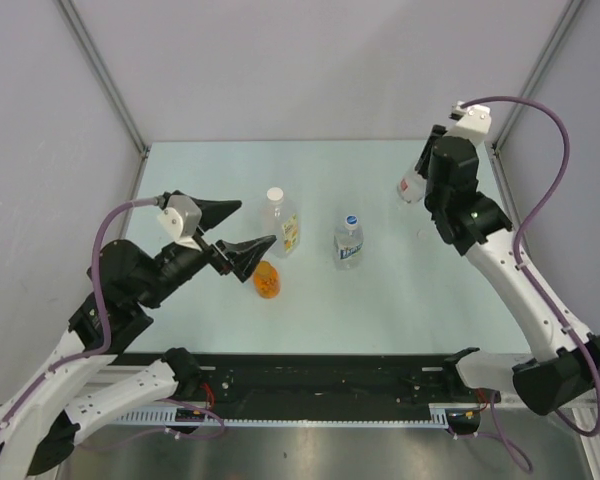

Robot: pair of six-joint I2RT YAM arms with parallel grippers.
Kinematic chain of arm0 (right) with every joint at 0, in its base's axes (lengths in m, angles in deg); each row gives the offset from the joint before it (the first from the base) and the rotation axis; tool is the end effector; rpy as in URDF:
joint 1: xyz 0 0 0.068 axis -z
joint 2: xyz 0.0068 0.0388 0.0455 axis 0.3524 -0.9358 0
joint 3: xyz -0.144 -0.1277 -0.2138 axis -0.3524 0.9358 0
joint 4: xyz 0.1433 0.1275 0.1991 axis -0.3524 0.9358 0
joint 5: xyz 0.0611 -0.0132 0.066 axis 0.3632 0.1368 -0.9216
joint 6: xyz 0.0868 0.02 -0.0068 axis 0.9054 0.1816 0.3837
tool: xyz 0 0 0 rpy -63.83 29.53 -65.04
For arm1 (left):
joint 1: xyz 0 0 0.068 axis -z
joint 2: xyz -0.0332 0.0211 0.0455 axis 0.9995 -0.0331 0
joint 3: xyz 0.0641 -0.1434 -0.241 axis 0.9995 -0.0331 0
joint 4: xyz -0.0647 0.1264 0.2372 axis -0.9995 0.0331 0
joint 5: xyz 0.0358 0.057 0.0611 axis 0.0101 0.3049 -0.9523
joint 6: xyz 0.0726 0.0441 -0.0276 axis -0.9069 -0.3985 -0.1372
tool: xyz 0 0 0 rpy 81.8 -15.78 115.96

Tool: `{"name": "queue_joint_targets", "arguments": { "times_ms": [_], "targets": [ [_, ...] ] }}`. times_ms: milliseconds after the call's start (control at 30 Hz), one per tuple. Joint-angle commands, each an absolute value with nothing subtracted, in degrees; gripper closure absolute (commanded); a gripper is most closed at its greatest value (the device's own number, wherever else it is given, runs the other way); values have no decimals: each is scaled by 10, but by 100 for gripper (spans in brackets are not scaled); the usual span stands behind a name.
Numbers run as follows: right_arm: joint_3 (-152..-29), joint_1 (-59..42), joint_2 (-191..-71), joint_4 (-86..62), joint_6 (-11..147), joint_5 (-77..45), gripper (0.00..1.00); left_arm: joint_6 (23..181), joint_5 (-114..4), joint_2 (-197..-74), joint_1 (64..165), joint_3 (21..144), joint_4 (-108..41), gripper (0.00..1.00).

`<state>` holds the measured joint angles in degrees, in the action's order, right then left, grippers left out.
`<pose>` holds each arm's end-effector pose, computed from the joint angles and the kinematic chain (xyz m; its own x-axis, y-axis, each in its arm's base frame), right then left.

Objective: Unscrew the bottle caps

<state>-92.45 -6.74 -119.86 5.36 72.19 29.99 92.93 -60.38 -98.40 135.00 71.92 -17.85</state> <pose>0.2971 0.0981 0.4466 -0.1155 0.1061 -0.9876 0.2113 0.9741 0.0799 0.1138 -0.1274 0.4697 0.0689 -0.1492 -0.9864 0.7678 0.6392 -0.0430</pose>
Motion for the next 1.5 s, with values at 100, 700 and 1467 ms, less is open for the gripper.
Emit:
{"name": "queue_joint_targets", "arguments": {
  "times_ms": [100,700,1467],
  "targets": [
    [-934,31,-1288,-106,707,363,100,901,-671,-943,1348,694,-158,0],
    [-990,117,-1494,-165,687,330,100,922,-660,-947,1348,625,-200,0],
    [-970,118,-1544,-186,709,320,100,942,-639,-980,1348,620,-202,0]
  ]
}}
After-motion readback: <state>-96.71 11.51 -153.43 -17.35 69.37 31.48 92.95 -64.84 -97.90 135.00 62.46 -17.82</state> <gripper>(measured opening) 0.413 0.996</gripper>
